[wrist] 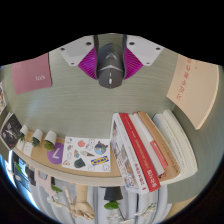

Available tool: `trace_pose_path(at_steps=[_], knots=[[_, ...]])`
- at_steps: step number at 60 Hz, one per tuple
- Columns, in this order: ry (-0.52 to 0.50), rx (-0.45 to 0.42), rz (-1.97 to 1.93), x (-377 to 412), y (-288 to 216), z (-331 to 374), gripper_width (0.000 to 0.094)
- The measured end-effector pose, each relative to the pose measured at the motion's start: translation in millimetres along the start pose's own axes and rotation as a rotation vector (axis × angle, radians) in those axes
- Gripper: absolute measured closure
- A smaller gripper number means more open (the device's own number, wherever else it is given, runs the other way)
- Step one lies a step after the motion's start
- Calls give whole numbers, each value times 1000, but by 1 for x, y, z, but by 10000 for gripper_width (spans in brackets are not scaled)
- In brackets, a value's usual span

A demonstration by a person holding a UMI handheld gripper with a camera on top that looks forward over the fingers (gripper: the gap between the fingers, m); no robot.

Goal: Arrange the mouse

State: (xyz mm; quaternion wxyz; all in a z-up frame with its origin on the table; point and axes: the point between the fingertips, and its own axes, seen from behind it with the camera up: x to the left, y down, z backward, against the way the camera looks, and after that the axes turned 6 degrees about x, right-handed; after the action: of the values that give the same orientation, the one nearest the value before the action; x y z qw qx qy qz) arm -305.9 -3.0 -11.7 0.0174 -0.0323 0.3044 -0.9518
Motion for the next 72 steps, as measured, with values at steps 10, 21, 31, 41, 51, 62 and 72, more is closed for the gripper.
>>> trace_pose_path(at_steps=[10,21,31,41,51,62,72], knots=[[-15,-98,44,-19,-55,65,614],[66,-342,81,-101,-155,206,613],[168,-470,62,-209,-185,293,615],[210,-402,22,-299,-144,264,615],[140,-218,-3,-323,-67,169,618],[66,-69,-30,-303,5,87,617],[52,13,-15,-298,42,54,611]])
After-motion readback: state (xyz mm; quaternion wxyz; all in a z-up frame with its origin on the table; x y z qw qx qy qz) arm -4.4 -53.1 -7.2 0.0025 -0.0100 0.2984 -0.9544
